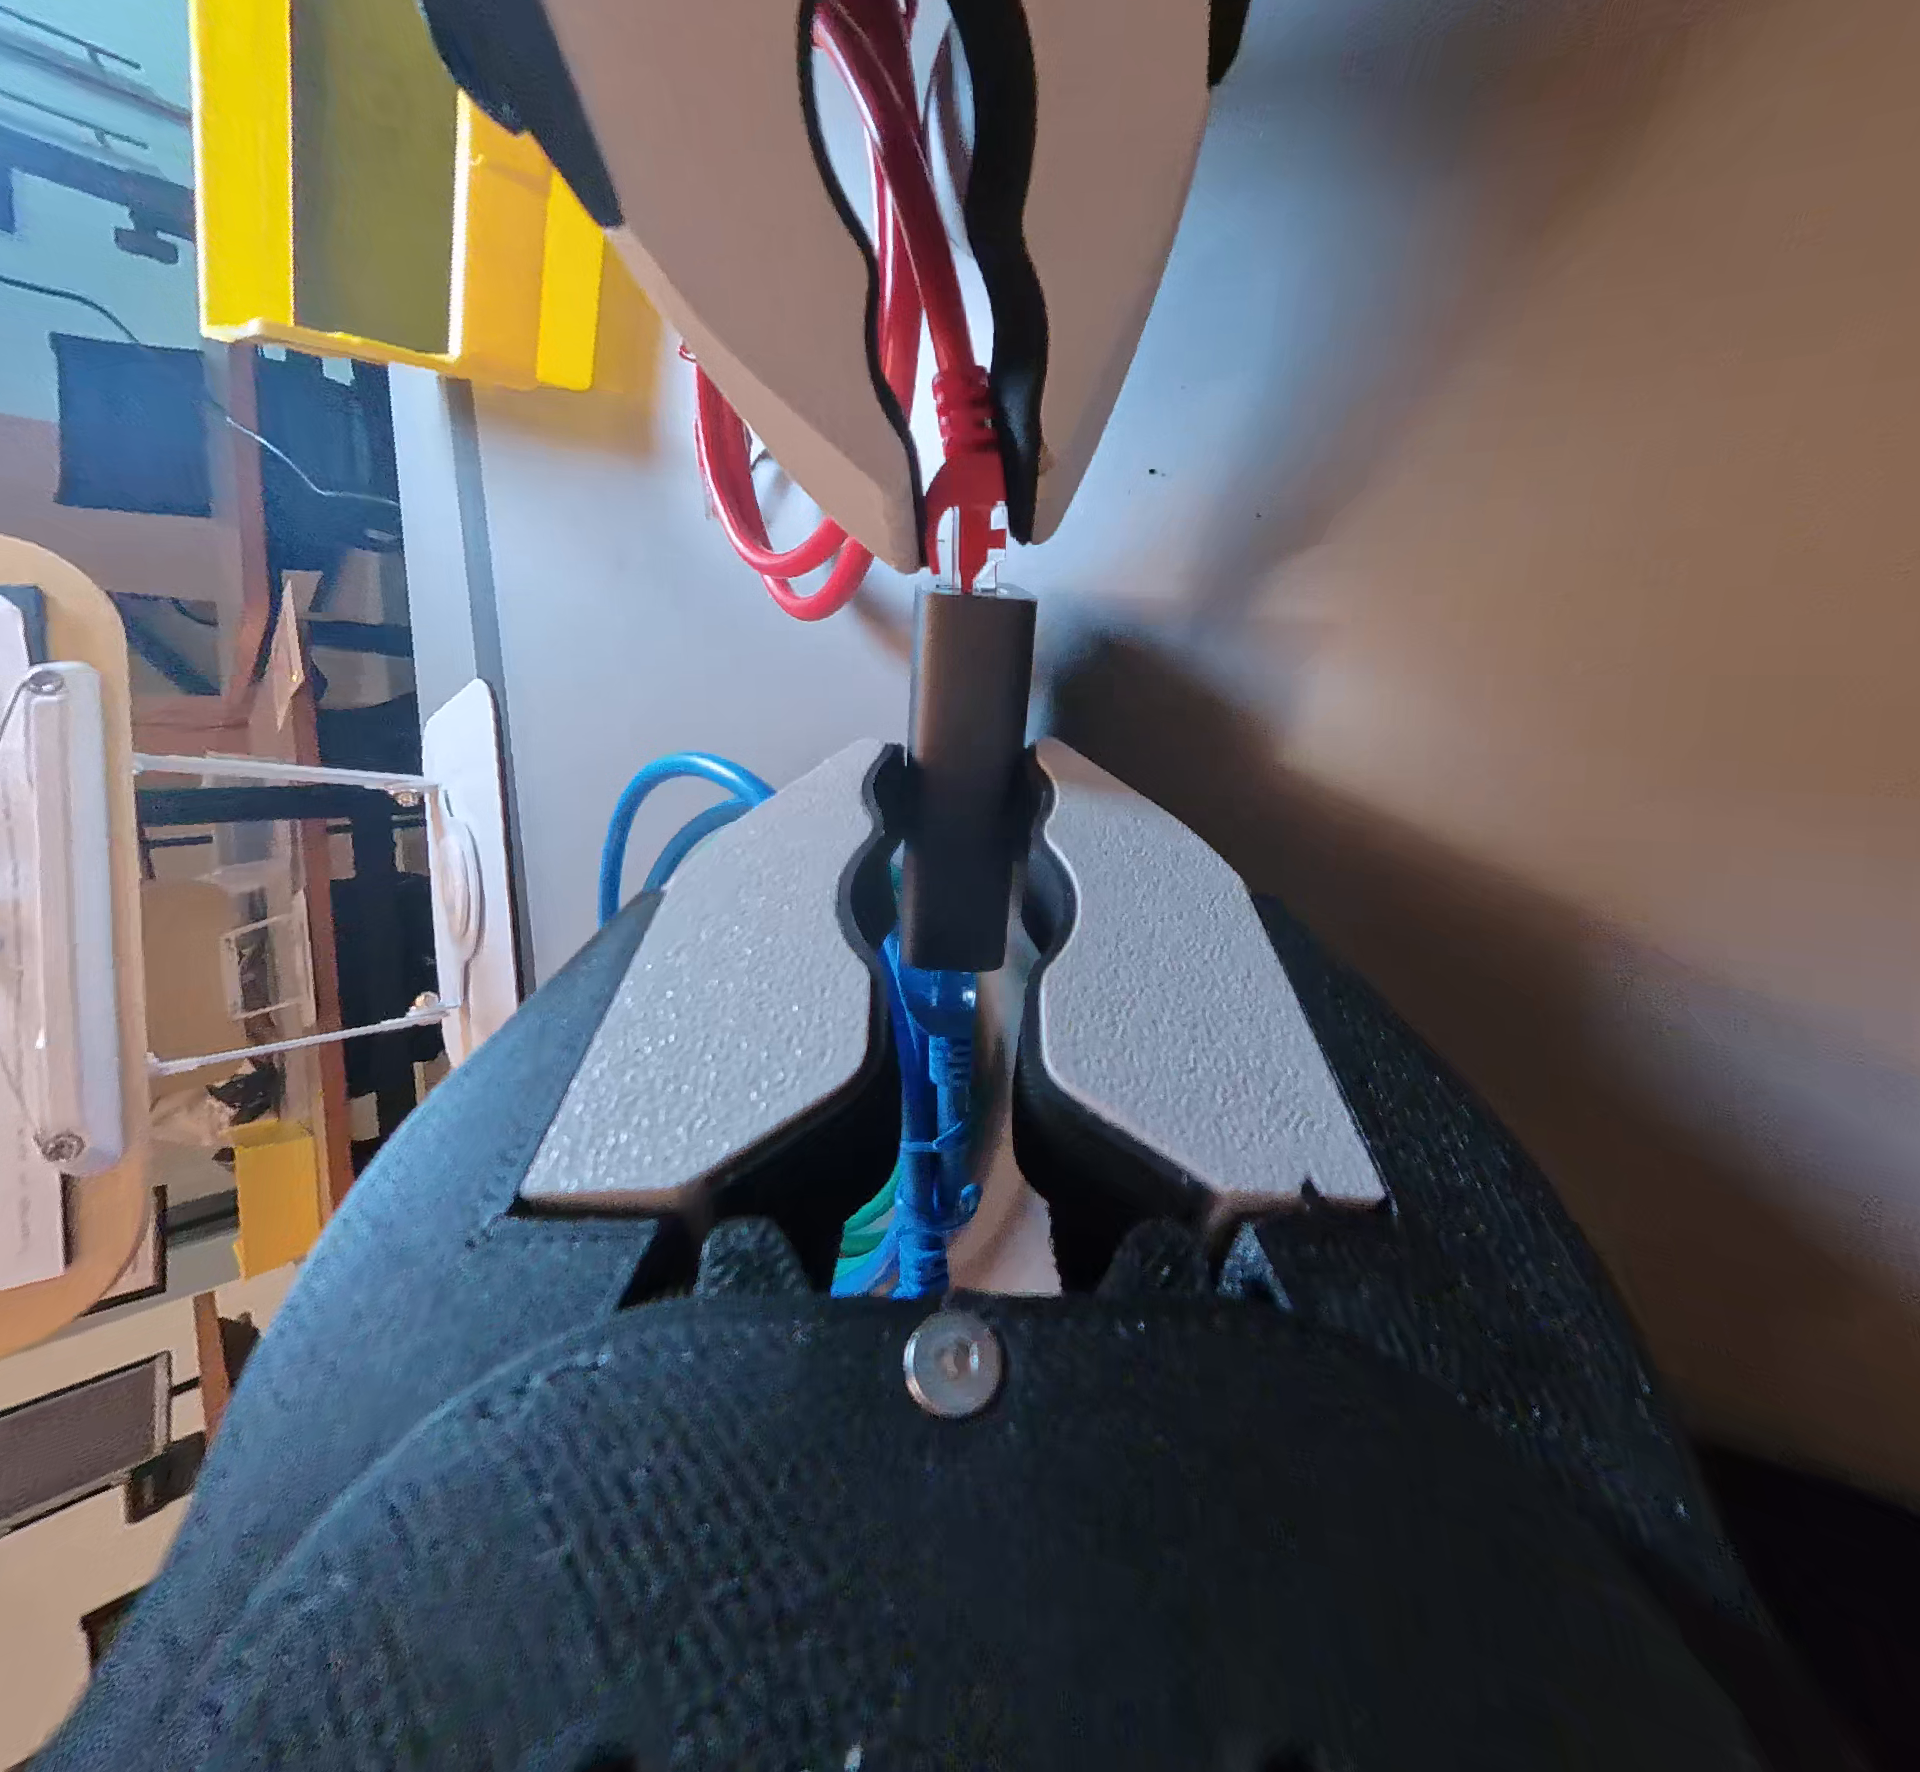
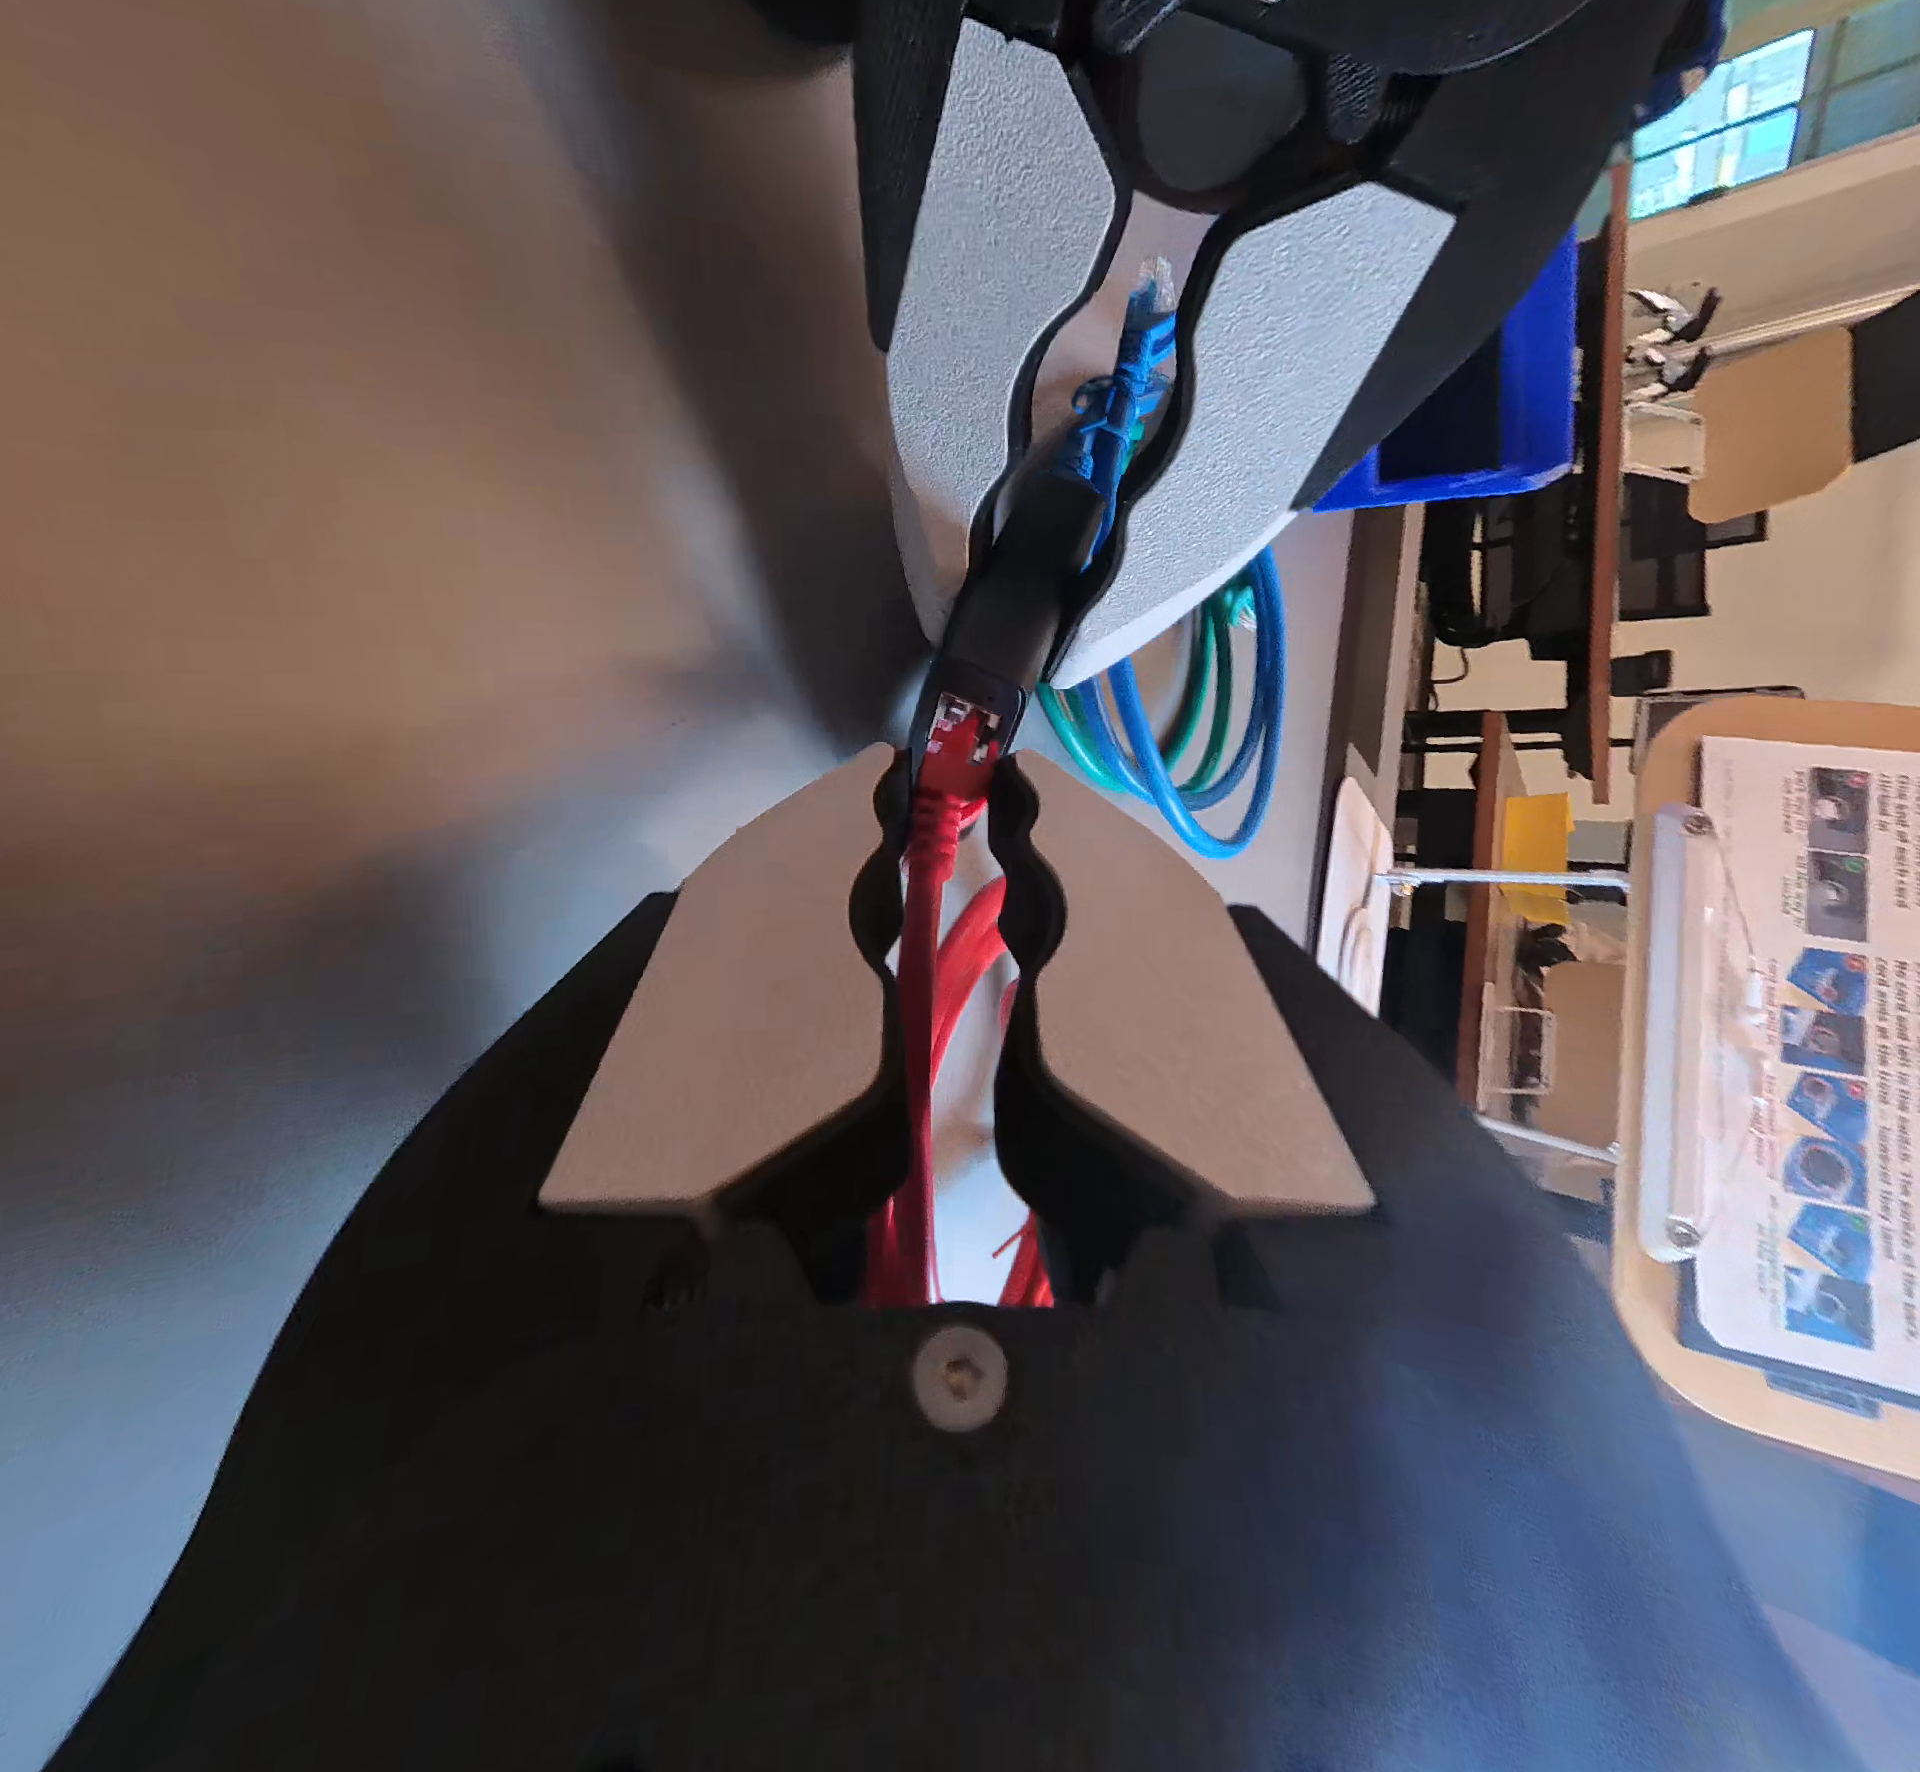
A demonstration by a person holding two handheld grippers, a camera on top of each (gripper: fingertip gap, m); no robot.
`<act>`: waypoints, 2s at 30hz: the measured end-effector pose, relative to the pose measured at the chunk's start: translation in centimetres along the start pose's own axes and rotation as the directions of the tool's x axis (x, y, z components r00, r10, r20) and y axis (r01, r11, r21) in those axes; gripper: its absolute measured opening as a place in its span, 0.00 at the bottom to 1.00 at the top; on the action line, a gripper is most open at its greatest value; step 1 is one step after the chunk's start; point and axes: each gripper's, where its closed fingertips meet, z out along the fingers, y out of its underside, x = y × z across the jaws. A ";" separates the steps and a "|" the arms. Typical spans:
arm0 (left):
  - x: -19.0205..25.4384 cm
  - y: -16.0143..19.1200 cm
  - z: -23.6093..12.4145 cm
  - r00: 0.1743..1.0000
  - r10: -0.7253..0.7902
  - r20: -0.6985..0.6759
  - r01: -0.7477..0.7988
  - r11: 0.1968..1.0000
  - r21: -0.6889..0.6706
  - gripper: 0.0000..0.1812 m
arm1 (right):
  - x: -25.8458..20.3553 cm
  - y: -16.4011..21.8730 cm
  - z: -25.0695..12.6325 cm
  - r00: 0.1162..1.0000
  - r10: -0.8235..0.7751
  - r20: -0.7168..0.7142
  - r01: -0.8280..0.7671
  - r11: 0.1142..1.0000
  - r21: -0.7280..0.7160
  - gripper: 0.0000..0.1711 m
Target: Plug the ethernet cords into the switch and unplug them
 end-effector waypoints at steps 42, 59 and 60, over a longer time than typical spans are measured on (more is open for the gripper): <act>-7.5 2.4 -4.8 0.943 -0.165 0.290 0.171 0.985 0.002 0.11 | 10.9 2.5 -11.4 0.892 0.380 -0.245 -0.340 0.921 0.192 0.08; -7.2 3.6 -4.4 0.921 -0.260 0.291 0.247 0.966 0.080 0.11 | 15.6 27.5 -9.4 0.696 0.418 -0.584 -0.681 0.643 -0.351 0.13; -7.2 3.5 -4.4 0.917 -0.282 0.282 0.264 0.959 0.099 0.11 | 14.7 27.7 -8.6 0.670 0.481 -0.566 -0.717 0.615 -0.327 0.16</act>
